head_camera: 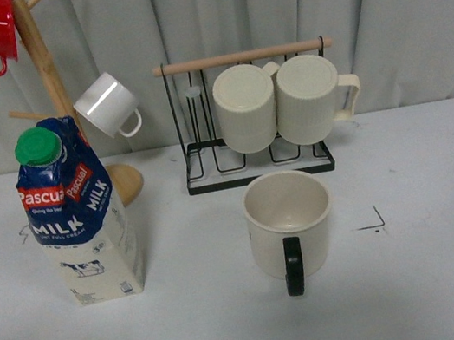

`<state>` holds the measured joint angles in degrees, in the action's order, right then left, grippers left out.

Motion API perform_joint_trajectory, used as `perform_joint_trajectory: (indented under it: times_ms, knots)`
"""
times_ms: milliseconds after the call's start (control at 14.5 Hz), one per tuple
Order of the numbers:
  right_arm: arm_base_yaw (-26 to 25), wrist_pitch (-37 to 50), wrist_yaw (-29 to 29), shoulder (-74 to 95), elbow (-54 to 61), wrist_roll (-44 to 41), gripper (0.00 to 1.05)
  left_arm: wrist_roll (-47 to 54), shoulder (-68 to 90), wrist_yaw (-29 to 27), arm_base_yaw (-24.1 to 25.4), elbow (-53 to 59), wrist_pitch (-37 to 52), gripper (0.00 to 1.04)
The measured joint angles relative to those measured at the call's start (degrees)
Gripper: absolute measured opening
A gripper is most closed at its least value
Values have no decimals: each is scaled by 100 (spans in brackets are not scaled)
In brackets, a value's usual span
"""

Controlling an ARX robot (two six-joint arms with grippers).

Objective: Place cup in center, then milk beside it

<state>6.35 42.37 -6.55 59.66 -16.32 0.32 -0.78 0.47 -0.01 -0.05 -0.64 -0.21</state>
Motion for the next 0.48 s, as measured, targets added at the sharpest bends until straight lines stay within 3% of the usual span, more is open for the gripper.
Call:
perform_joint_trajectory:
  times_ms: [206, 344, 482]
  knots:
    - [-168, -70, 184, -678, 542, -7, 2, 0, 0, 0, 0, 0, 2, 98]
    - [-634, -258, 595, -1137, 833, -15, 2, 0, 0, -2, 0, 0, 0, 98]
    - [-651, -446, 649, -1563, 1025, -15, 2, 0, 0, 2, 0, 0, 2, 98]
